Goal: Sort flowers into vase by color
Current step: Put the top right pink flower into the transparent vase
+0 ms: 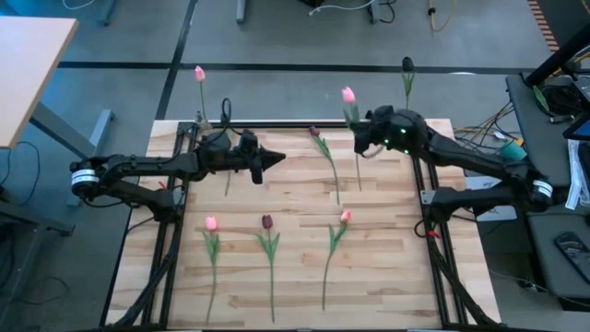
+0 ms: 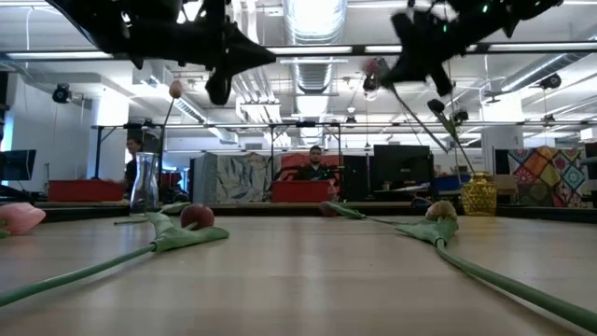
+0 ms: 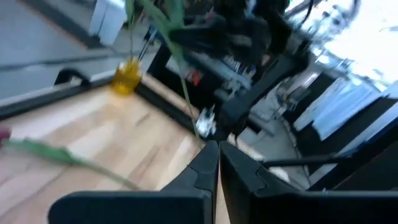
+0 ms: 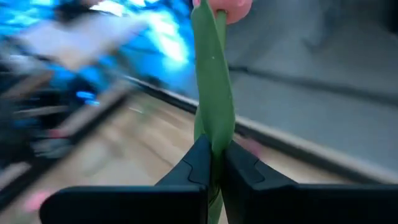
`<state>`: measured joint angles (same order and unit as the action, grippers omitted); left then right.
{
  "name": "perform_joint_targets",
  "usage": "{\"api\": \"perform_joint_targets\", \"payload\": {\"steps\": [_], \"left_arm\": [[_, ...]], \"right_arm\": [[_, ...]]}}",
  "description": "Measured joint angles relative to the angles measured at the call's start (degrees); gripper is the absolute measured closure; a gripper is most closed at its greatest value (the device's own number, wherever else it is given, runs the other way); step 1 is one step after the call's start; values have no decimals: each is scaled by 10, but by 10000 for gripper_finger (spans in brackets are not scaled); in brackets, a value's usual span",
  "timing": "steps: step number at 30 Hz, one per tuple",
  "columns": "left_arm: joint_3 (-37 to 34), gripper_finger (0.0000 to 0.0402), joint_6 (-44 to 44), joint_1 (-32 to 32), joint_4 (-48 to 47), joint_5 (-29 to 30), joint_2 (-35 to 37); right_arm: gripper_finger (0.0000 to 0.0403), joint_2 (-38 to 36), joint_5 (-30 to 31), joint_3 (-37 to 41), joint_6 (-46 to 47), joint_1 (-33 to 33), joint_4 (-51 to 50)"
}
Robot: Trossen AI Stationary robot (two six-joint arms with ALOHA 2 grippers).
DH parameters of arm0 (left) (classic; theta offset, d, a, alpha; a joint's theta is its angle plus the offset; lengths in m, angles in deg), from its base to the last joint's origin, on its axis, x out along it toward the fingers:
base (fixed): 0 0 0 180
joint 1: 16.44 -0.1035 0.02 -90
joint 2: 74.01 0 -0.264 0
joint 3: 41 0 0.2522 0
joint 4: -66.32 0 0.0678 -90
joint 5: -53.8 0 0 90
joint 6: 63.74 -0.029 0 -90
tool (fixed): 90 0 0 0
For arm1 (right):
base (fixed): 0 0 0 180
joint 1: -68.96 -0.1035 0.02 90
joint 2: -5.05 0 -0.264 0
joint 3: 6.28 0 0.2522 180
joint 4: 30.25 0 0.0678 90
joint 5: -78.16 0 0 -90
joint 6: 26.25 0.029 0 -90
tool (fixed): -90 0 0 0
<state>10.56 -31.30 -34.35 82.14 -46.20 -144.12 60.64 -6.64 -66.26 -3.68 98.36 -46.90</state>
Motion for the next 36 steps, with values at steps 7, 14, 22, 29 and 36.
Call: {"api": "perform_joint_targets", "payload": {"steps": [7,14,22,29,36], "left_arm": [[49,402,-5,1,55,-15,-30],[183,378,-4,1,54,-62,-123],[360,320,0,1,16,-149,-238],[463,306,-13,1,-58,-194,-302],[492,311,-18,-2,-61,-202,-321]], "right_arm": [[390,-18,-27,0,-49,-57,104],[390,0,-43,0,-84,-94,236],[390,-1,-42,0,-93,-117,322],[390,-2,-42,-1,-93,-125,329],[390,-2,-42,-2,-93,-127,335]]}}
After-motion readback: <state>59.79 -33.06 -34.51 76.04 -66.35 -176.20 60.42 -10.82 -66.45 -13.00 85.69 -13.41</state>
